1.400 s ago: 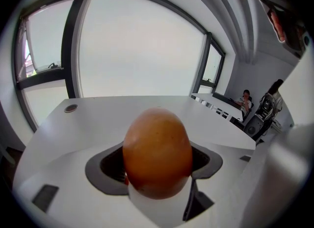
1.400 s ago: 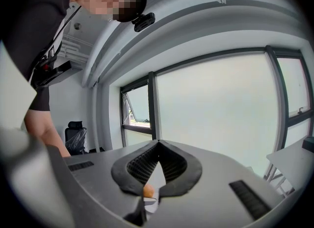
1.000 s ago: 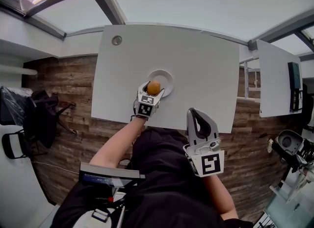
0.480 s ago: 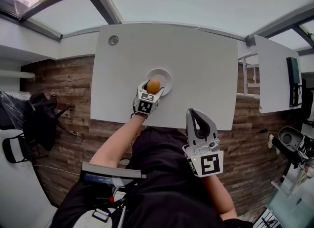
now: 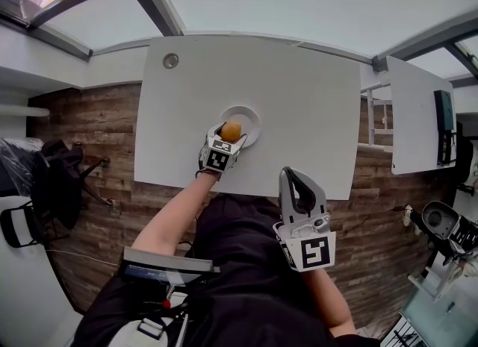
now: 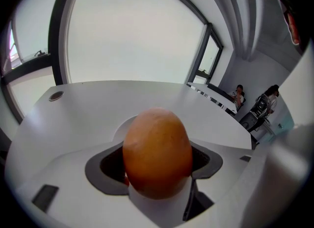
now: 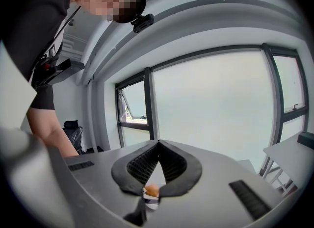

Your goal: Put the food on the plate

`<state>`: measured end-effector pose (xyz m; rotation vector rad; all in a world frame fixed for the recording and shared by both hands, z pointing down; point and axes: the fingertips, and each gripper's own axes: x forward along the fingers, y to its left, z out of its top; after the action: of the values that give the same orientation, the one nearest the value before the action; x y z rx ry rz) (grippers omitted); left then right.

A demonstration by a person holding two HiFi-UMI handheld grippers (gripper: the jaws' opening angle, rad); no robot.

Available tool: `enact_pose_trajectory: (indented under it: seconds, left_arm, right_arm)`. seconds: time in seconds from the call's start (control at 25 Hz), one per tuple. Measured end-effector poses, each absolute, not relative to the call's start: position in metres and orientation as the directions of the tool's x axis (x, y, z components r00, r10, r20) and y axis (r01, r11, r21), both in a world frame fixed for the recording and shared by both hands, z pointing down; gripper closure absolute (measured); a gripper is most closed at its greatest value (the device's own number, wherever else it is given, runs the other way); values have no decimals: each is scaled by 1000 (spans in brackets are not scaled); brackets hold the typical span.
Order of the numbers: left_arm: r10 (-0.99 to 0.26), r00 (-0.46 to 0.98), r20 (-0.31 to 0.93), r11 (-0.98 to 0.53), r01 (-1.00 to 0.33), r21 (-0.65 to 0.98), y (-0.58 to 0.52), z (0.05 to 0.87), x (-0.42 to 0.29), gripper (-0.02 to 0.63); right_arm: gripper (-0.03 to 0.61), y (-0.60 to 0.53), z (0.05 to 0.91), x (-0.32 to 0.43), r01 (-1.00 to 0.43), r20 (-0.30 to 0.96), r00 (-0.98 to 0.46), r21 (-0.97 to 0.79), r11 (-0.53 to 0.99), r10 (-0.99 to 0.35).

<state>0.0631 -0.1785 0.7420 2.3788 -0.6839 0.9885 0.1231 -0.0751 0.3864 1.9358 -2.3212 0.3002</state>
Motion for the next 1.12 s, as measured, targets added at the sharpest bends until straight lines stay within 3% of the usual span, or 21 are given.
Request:
enact_pose_trajectory:
  seconds: [0.8, 1.12]
  left_arm:
    - [-229, 634, 739, -796, -559, 233, -174, 747, 78, 301]
    - [-275, 636, 721, -801, -566, 194, -189, 743, 83, 301]
  right_arm:
    - [581, -50, 391, 126, -993, 227, -110, -74, 96, -967]
    - [581, -45, 391, 133, -995, 228, -87, -73, 72, -970]
